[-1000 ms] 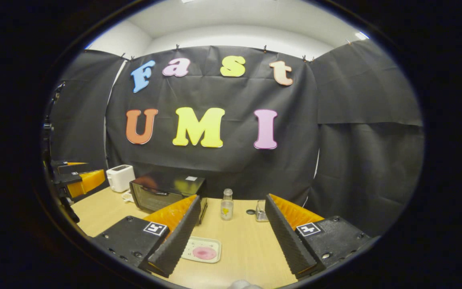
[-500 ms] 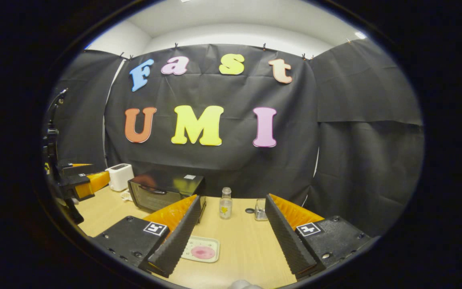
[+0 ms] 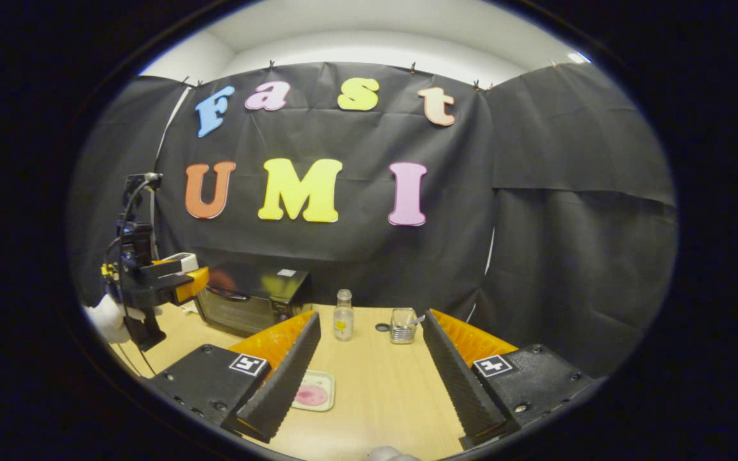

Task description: Open the electric oven with the left hand, put the food in, and close the electric oven.

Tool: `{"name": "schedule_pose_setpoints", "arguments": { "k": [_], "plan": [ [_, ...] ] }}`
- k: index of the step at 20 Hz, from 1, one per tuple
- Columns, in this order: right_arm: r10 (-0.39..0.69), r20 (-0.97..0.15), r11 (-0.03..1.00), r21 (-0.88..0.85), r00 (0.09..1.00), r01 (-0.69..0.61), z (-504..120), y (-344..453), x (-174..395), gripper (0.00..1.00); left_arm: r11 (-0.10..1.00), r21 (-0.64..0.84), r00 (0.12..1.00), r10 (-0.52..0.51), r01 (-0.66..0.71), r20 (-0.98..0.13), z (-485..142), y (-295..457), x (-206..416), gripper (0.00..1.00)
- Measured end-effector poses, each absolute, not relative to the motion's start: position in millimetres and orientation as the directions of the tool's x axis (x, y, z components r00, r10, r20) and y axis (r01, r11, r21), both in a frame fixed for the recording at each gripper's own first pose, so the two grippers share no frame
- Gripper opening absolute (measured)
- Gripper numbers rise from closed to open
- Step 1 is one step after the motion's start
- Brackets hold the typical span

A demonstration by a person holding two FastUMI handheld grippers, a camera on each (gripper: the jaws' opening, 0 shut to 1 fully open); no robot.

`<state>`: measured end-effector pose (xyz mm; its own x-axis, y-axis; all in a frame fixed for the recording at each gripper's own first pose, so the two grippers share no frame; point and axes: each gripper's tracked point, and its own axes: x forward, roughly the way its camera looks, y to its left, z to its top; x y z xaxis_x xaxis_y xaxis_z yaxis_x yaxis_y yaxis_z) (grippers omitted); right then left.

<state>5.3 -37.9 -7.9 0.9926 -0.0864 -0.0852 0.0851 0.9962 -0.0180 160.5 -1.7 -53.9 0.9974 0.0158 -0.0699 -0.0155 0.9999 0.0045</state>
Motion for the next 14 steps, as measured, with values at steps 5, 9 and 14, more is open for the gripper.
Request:
{"name": "schedule_pose_setpoints", "arguments": {
  "k": [5,9,14],
  "plan": [
    [-0.143,-0.13,0.99,-0.031,0.981,0.14,-20,-53,1,1.0,0.999,0.026,0.991,0.043,-0.04,-0.124,-86,5,219,0.96],
    [-0.169,-0.169,0.986,-0.022,0.971,0.168,-31,-59,4,1.0,0.998,0.05,0.987,0.031,-0.023,-0.155,-106,4,247,0.96],
    [-0.176,-0.181,0.984,-0.024,0.968,0.174,-35,-57,11,1.0,0.999,0.041,0.978,0.025,-0.017,-0.205,-129,6,259,0.97]
  ]
}}
